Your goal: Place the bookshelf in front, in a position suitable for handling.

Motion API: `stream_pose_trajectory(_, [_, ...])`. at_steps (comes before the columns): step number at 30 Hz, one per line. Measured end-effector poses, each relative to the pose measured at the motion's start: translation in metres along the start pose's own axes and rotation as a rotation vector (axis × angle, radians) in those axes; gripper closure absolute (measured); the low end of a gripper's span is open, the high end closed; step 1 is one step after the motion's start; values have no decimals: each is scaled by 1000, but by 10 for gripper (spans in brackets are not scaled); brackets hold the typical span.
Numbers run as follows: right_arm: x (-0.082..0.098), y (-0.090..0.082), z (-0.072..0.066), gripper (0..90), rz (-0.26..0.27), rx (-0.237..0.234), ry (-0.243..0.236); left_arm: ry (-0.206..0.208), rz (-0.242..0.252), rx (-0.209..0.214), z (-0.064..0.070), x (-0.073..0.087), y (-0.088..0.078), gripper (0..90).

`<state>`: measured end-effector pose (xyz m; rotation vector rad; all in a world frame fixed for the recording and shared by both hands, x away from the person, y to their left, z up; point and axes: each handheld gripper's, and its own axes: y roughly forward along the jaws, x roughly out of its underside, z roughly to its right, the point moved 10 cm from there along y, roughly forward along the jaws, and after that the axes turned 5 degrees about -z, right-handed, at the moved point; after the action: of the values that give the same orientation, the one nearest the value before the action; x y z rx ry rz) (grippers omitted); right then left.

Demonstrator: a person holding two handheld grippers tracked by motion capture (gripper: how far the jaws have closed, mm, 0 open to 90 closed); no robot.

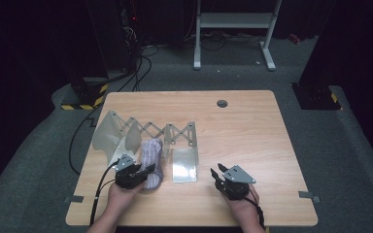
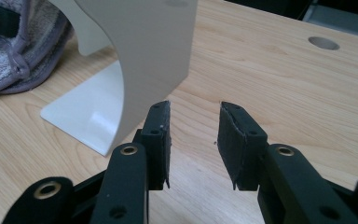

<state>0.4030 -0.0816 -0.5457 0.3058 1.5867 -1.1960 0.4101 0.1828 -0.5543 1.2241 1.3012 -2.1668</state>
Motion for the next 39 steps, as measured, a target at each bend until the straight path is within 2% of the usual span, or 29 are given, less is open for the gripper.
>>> stream_pose_trajectory(9, [-28, 15, -9, 645, -4, 1, -10, 22, 74, 27, 15, -14, -16, 680])
stream_pose_trajectory(13, [-21, 26, -15, 648, 6, -12, 9, 37, 113, 37, 23, -25, -24, 680])
stream_pose_trajectory(14, [-19, 28, -17, 647, 0, -20, 4, 38, 126, 41, 26, -28, -27, 680])
stream_pose_trajectory(16, [-18, 32, -22, 651, -14, -18, -38, 38, 144, 46, 30, -33, -30, 680])
stream_pose_trajectory(19, [-19, 33, -28, 651, -4, -39, -40, 54, 155, 55, 36, -37, -33, 680])
stream_pose_trajectory(24, [-18, 36, -42, 645, -11, -62, -84, 67, 156, 62, 43, -38, -33, 680])
stream_pose_trajectory(28, [-17, 37, -51, 643, -16, -68, -119, 71, 177, 74, 48, -42, -39, 680])
stream_pose_trajectory(33, [-15, 35, -49, 641, -21, -63, -125, 97, 210, 103, 62, -52, -49, 681])
stream_pose_trajectory(36, [-11, 29, -43, 641, -21, -50, -125, 117, 227, 138, 78, -59, -53, 681])
stream_pose_trajectory(39, [-8, 25, -35, 641, -20, -36, -106, 129, 214, 184, 92, -60, -47, 682])
